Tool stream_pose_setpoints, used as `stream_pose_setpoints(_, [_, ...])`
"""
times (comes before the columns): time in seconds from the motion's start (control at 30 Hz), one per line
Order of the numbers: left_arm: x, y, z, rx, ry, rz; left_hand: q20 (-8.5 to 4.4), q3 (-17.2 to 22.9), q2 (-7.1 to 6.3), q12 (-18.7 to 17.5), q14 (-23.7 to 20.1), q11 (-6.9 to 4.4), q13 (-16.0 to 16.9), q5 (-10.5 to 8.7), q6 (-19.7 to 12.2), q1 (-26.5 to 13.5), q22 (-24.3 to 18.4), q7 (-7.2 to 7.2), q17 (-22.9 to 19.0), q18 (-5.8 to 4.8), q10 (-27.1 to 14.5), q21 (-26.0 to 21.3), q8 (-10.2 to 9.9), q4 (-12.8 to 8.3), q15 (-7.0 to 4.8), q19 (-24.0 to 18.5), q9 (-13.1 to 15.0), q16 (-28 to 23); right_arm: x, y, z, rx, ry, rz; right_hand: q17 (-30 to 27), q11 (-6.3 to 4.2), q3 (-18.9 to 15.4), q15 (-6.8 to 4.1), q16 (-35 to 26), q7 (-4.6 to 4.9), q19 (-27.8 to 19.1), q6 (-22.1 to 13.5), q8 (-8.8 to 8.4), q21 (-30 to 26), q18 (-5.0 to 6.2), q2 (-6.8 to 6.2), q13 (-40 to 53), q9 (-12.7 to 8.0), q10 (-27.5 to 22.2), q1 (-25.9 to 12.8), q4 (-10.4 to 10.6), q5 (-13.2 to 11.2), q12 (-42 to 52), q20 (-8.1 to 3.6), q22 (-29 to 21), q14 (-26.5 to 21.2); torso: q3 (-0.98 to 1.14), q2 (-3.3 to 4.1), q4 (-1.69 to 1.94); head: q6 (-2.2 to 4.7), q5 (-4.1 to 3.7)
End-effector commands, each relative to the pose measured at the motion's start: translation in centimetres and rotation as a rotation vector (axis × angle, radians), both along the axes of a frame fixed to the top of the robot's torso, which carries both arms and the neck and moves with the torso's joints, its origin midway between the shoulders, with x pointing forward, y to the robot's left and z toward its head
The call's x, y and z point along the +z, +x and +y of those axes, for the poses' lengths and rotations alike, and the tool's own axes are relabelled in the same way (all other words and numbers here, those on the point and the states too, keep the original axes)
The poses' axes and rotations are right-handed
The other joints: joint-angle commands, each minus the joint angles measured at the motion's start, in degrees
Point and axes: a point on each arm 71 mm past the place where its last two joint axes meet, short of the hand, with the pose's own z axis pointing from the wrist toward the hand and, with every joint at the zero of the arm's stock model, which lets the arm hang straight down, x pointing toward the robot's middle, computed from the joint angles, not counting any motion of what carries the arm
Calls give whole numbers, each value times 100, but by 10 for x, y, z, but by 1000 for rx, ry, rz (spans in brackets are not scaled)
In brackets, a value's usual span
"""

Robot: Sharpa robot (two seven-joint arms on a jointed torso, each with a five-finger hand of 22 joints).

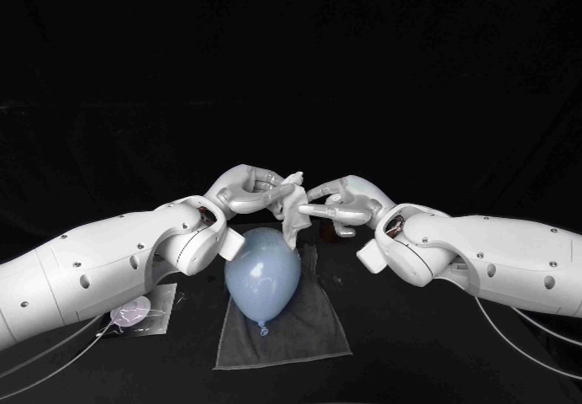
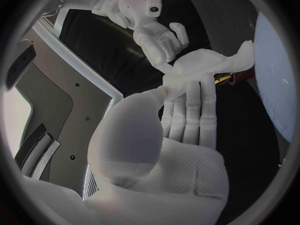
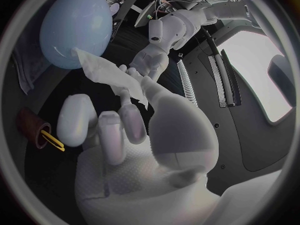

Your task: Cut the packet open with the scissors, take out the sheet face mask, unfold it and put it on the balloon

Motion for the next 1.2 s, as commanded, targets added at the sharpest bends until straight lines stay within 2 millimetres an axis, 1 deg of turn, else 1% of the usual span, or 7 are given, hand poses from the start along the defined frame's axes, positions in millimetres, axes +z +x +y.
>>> stream_pose_setpoints(0.03, [1,-1,-2,-14,-14,2,-4,-6,-30,19,-1,3,5,24,22,20,9,-20,5,59,24,19,19,-26,-30,51,595,29,4,0,0,-15,-14,-61,1465,7,-134,-8,10,3,-53,-59,-6,-65,63,-27,593,-3,-65,-76,72,-26,-44,11,-41,590,1,-1,-2,2,2])
stream_pose_setpoints(0.2, [1,-1,-2,-16,-15,3,-4,-6,-30,19,-1,3,5,24,22,20,9,-20,5,59,24,19,19,-26,-30,51,595,29,5,0,2,-9,-27,-83,1453,9,-186,-4,6,6,-66,-78,5,-90,68,-35,576,1,-91,-43,83,-24,-59,14,-56,585,5,-2,-2,-9,0])
stream_pose_setpoints(0.33, [1,-1,-2,-20,-15,5,-6,-5,-35,20,-1,1,8,24,25,17,9,-21,5,59,28,19,20,-28,-32,51,597,27,5,1,4,-20,-38,-100,1486,-44,63,-38,18,-47,-39,86,161,-35,60,367,594,52,-56,515,-82,-21,9,2,-15,599,2,-3,-3,-11,-13])
stream_pose_setpoints(0.5, [1,-2,-3,-25,-18,8,-6,-5,-35,20,-1,1,8,24,25,17,9,-21,5,59,28,19,20,-28,-32,51,597,27,6,2,4,-40,-43,-115,1506,-236,597,-197,25,-276,49,557,561,126,32,898,660,209,92,1007,-336,-20,151,-123,96,607,0,0,0,-16,-11])
stream_pose_setpoints(0.77, [1,-3,-4,-42,-21,16,-8,-13,-58,16,-10,5,12,24,27,-11,7,-20,3,55,28,16,19,-19,-30,47,602,19,7,2,5,-51,-42,-133,1506,-348,1060,-316,25,-379,156,557,1010,297,-14,901,754,455,315,818,-453,-19,329,-259,220,607,-4,-6,3,-15,-12])
stream_pose_setpoints(1.0, [0,-2,-2,-66,-7,9,10,-147,-241,-42,-102,39,22,24,-23,-177,-23,-3,-3,41,-71,-43,-31,61,6,-6,602,-34,12,0,0,-60,-29,-167,1506,-365,1237,-333,25,-395,173,513,1144,310,-20,838,749,511,337,709,-505,-20,333,-275,235,607,-2,-8,1,17,17])
stream_pose_setpoints(1.2, [-2,1,4,-74,23,14,29,-148,-328,-62,-180,89,59,25,-139,66,-43,75,1,44,-209,-77,-139,-171,45,-23,571,-52,21,0,-9,-62,-23,-181,1506,-367,1259,-335,25,-397,178,510,1162,320,-22,831,757,517,348,692,-510,-21,345,-277,243,607,2,-3,-7,12,10])
